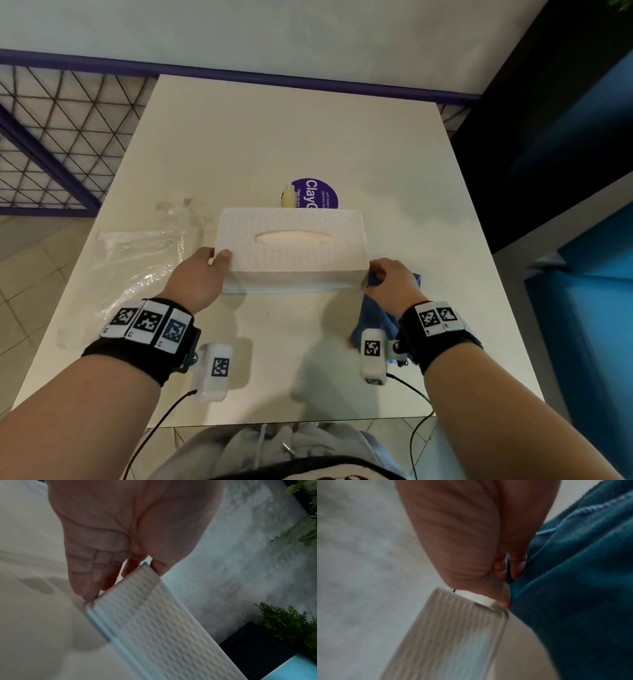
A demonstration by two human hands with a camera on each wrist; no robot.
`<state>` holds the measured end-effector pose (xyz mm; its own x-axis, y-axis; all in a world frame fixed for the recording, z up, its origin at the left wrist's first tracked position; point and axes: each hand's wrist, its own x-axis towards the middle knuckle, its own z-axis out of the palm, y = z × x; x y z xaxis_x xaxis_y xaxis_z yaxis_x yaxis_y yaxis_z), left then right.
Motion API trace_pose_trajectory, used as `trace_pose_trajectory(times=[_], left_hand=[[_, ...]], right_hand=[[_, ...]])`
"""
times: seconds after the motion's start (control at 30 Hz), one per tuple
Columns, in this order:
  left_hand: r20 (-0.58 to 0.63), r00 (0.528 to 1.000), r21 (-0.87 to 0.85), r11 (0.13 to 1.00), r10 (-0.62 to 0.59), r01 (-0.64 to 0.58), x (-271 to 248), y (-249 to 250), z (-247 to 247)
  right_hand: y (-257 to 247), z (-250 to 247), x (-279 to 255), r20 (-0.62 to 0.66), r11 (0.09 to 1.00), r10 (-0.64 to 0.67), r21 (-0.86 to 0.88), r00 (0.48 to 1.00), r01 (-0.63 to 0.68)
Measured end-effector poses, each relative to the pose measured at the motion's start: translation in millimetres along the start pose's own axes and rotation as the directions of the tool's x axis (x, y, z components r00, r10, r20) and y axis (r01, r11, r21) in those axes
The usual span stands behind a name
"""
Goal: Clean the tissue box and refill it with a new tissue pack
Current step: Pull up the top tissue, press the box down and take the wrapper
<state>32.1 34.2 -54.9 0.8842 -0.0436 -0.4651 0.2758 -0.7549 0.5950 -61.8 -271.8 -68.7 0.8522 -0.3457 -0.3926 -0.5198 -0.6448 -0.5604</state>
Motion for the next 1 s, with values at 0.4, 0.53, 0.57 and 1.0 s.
trace_pose_trajectory(times=[0.4,0.53,0.57,1.0], left_hand=[[0.055,0.998,-0.236,0.971,-0.035,0.047,-3,-5,0],[0.046,0.997,-0.298,0.952,-0.054,0.065,-4,-3,2],[0.043,0.998,-0.308,0.949,-0.051,0.062,-3,-4,2],[0.043,0.999,-0.076,0.997,0.034,-0.030,-7,4,5]], right_hand=[[-18,-9,-6,0.031,0.993,-0.004,0.115,0.999,0.000],[-28,-6,-7,0.063,0.921,0.068,0.381,0.996,-0.087],[-27,-5,-6,0.060,0.913,0.099,0.391,0.993,-0.115],[-40,-8,-5,0.110,0.989,-0.024,0.145,0.994,0.008]])
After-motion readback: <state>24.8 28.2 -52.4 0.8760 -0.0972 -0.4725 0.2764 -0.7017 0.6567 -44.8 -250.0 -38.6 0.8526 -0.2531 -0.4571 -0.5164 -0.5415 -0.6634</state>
